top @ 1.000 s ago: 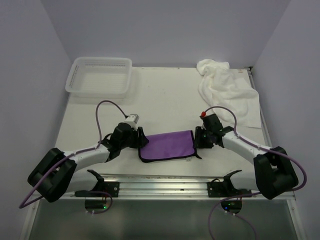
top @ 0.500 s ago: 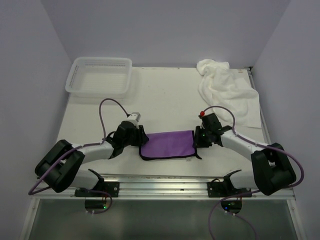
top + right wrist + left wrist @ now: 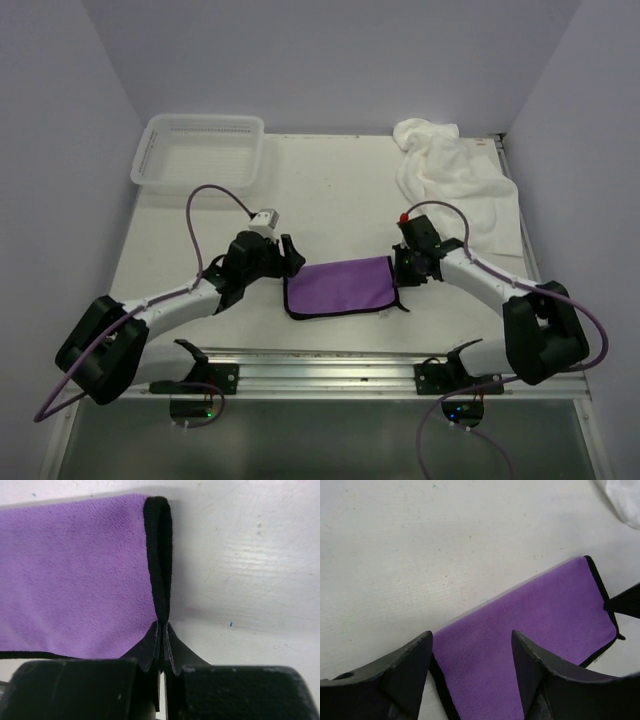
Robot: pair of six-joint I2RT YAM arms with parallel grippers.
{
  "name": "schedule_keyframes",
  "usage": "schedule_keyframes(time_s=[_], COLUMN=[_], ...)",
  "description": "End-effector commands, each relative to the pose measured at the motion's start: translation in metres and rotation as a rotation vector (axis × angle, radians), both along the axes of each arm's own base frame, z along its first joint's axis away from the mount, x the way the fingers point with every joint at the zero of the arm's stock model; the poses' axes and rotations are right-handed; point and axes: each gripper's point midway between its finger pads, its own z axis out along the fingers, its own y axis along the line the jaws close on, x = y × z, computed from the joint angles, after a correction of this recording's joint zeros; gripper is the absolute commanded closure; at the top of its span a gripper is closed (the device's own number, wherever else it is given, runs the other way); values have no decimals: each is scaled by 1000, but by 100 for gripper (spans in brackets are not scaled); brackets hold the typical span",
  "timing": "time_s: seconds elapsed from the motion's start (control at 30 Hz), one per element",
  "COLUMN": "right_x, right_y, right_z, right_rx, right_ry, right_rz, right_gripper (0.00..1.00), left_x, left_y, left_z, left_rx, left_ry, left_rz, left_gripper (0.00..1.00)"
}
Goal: Roll the towels
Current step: Fold the towel
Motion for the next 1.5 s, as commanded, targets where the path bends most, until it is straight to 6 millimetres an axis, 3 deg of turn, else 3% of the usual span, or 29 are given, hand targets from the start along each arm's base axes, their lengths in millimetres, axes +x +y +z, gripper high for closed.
schedule_keyframes(time_s=[0.0,0.13,0.17,0.4,0.47,0.6,0.7,0.73,0.8,0.83,0.9,0.93,1.03,1.47], right_x=[14,18,18,21,21,20,20,18,19,17,18,15,12,0], right_y=[-11,-14,-15,6,15,32,48,55,64,72,83,92,112,185], right_z=[29,48,50,74,81,93,101,103,105,106,106,106,105,94], right_rx=[-73,-90,-90,23,63,125,147,152,159,165,177,180,185,184], right_ry=[-65,-95,-99,-155,-163,-178,-190,-194,-192,-192,-194,-192,-191,-165], right_rz=[11,18,17,79,101,146,187,206,219,237,246,266,304,426], right_gripper=[100,100,100,100,100,100,100,100,100,100,100,100,100,100], left_x=[11,4,1,-19,-26,-32,-35,-36,-37,-39,-38,-39,-44,-50], left_y=[4,13,16,27,29,34,37,37,36,36,35,34,27,17], left_z=[30,25,20,0,-3,-6,-10,-12,-12,-15,-17,-18,-24,-43], left_rx=[0,10,16,-8,-15,-20,-14,-15,-24,-24,-26,-27,-46,-70], left_ry=[-87,-80,-68,-4,3,6,13,19,18,24,27,34,55,110], left_rz=[21,39,40,56,52,65,71,71,63,60,58,52,17,-25], left_gripper=[30,13,5,3,10,16,28,38,49,59,68,80,100,100])
